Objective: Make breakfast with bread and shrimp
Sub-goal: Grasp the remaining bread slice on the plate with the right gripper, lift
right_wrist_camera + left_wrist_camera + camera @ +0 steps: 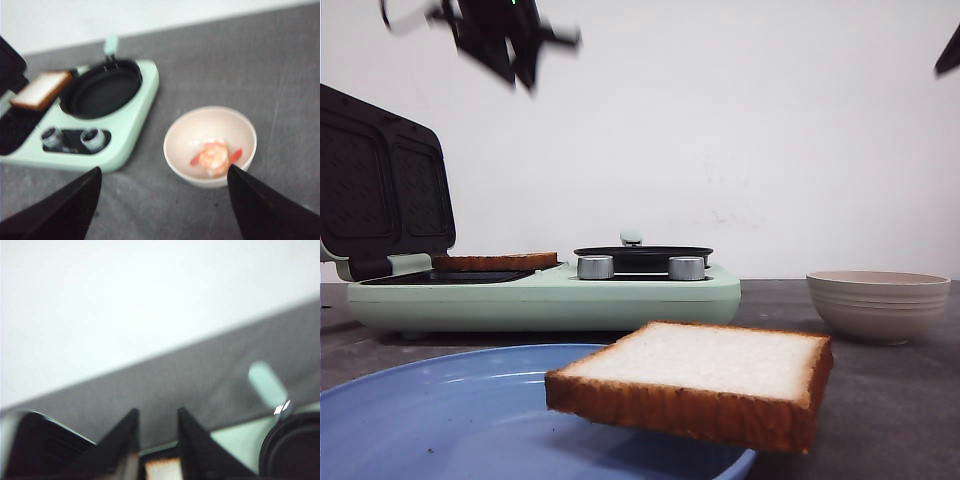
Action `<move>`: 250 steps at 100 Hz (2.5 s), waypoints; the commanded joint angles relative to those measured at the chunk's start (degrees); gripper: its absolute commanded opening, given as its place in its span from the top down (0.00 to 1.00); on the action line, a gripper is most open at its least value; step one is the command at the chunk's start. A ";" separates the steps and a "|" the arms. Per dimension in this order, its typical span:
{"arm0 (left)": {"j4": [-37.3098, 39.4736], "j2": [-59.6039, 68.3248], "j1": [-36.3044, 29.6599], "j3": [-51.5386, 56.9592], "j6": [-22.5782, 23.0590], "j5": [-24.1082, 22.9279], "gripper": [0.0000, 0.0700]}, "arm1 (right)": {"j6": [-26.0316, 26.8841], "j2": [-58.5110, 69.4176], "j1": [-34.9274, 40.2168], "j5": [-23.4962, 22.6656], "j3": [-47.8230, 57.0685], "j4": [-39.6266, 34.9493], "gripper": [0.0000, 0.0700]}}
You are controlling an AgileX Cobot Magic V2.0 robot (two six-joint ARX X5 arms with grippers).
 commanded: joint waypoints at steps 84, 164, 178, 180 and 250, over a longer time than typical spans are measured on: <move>-20.22 -52.00 3.15 -29.03 -6.86 26.86 0.99 | 5.86 32.83 9.57 -29.77 0.85 -1.66 0.32; -24.02 -62.16 1.70 -32.68 -8.52 26.86 0.99 | 10.10 45.83 17.59 -26.10 0.87 7.91 0.85; -24.06 -62.18 1.42 -32.68 -8.52 26.86 0.99 | 12.55 44.76 17.62 -27.23 1.07 11.82 1.00; -24.09 -62.18 1.36 -32.68 -8.52 26.86 0.99 | 12.92 44.44 17.62 -27.21 1.22 12.22 1.00; -23.67 -62.20 0.59 -32.68 -8.26 26.84 0.99 | 18.53 52.54 20.96 -32.87 39.74 12.94 1.00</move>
